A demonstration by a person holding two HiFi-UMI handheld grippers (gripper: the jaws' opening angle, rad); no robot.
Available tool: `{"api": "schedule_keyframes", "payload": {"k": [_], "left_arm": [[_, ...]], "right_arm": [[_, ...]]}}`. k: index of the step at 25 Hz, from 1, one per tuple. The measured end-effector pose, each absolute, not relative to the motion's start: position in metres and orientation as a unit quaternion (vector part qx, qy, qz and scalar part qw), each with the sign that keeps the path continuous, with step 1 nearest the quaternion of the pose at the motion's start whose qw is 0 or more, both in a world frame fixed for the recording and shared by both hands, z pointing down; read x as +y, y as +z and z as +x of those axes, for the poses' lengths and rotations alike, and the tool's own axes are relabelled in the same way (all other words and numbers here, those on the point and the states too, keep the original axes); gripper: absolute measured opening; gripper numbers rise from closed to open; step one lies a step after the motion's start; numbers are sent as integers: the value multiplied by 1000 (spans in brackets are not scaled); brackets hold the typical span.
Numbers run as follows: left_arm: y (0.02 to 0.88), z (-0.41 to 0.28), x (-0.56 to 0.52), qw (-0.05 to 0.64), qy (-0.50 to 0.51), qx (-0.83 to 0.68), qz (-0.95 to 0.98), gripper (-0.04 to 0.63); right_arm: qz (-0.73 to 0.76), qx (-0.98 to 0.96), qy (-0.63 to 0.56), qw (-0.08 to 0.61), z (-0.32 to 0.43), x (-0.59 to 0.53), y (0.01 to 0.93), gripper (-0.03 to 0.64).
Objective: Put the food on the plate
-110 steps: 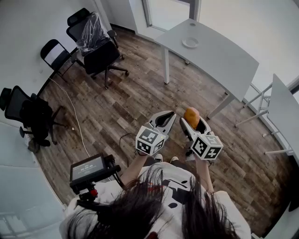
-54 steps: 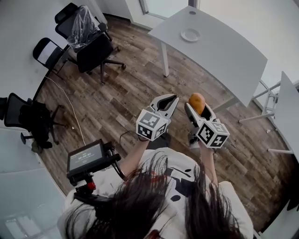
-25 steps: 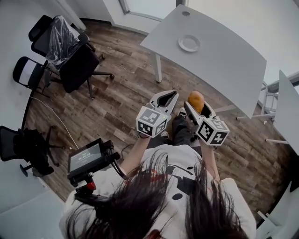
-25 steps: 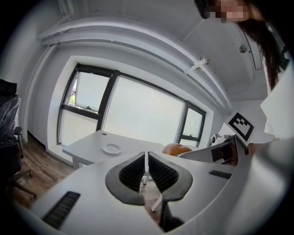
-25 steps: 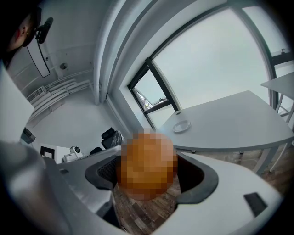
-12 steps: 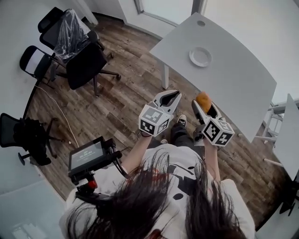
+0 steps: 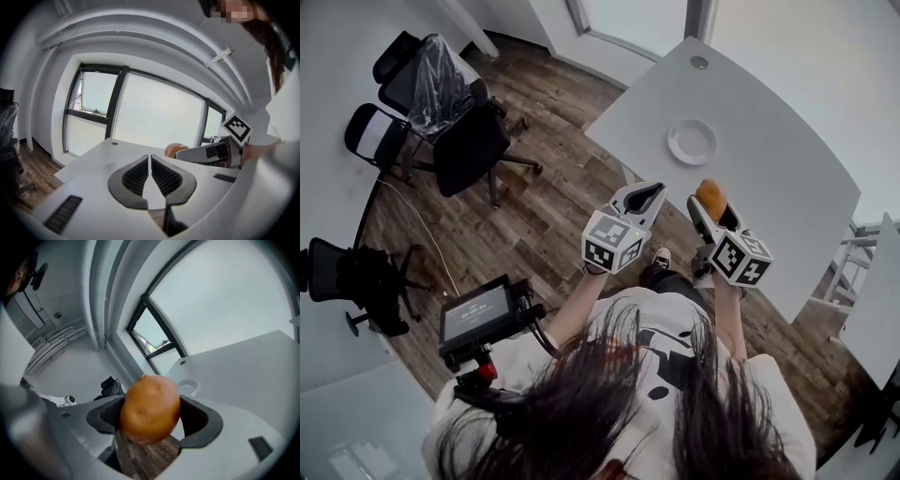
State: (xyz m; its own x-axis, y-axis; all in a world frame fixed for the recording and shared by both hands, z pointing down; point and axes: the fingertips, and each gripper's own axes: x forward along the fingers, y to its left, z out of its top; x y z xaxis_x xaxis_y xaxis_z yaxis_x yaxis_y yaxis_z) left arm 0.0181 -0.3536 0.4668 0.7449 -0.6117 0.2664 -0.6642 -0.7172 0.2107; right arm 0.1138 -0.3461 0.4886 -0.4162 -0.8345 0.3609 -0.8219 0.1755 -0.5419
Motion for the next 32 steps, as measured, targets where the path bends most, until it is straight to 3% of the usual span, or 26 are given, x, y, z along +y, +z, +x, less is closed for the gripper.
{"api": "schedule_keyframes", "payload": {"k": [21,32], "left_arm": [[498,49,-443,168,120,-351,913,15],[520,47,-533,175,141,-318,921,15]], "right_arm": [[-516,769,-375,-23,136,-460,537,367],[-542,754,-349,-125,128,-539,591,367]]}}
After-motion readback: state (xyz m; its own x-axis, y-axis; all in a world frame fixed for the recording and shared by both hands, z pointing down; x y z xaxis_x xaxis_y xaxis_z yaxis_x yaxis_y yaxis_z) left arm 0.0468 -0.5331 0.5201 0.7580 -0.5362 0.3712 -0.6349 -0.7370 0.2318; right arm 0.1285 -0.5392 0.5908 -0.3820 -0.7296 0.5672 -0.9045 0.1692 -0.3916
